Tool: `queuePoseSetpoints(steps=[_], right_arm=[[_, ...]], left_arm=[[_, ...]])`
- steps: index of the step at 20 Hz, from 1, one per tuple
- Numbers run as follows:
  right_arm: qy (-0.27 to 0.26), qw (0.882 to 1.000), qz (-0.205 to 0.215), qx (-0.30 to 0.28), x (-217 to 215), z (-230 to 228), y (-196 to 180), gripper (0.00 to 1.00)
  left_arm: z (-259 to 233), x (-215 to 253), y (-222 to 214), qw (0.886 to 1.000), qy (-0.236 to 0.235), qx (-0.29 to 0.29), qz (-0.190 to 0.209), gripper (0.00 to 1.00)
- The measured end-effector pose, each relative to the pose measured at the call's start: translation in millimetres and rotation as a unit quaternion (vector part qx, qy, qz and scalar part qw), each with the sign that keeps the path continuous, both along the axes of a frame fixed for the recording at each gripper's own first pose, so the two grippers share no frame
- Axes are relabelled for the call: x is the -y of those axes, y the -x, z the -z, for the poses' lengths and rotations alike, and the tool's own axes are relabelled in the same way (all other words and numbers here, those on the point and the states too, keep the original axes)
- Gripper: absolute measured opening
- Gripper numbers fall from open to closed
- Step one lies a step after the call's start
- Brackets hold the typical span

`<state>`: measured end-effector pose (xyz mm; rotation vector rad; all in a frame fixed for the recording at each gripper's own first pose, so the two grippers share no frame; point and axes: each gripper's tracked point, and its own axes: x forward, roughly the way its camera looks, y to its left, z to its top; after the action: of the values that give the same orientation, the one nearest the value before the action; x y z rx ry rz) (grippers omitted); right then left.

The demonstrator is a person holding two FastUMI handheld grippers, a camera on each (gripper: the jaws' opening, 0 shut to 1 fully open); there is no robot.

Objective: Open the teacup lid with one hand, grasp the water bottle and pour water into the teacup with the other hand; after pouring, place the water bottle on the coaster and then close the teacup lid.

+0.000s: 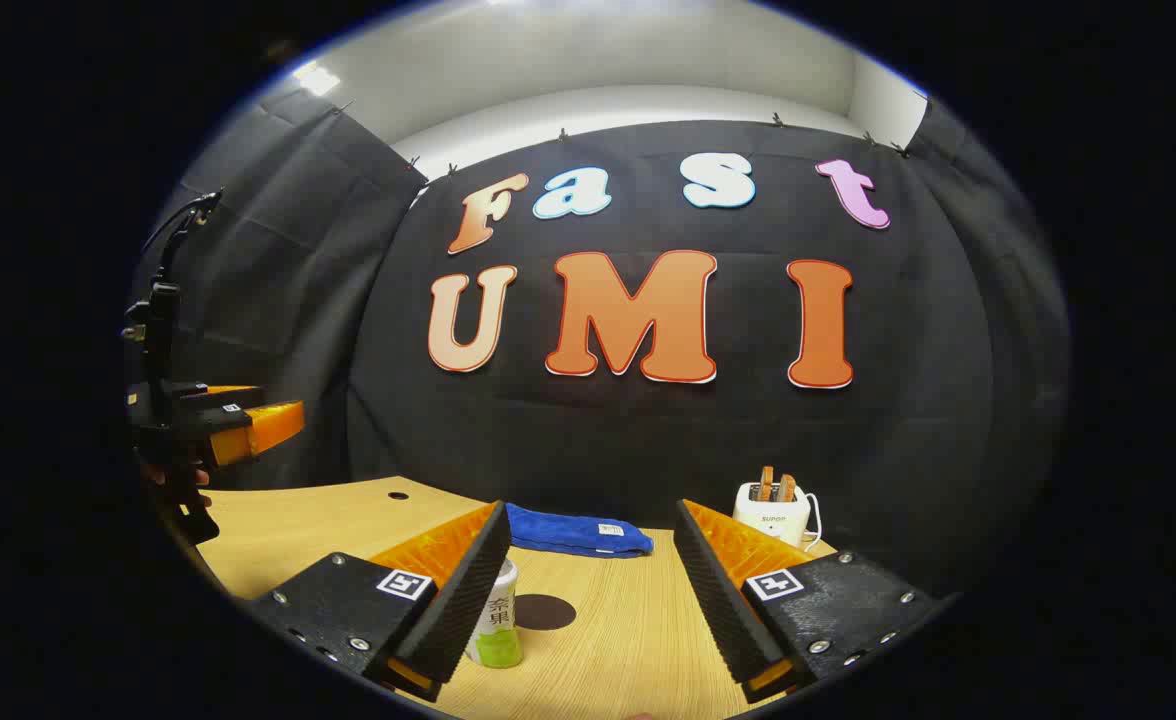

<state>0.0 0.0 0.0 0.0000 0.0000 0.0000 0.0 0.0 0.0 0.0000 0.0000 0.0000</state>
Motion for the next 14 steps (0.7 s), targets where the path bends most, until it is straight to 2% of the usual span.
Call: queuePoseSetpoints(steps=[4, 14], right_arm=[[0.001, 1.000, -0.006, 0.001, -3.6, 0.0, -0.6, 0.99], [0.003, 1.000, -0.010, 0.003, -6.9, -2.0, -3.2, 0.99]], left_arm=[[2.5, 1.4, -0.7, 1.000, 0.003, -0.002, 0.006, 0.98], [2.5, 5.3, -1.2, 1.000, 0.016, 0.003, 0.018, 0.96]])
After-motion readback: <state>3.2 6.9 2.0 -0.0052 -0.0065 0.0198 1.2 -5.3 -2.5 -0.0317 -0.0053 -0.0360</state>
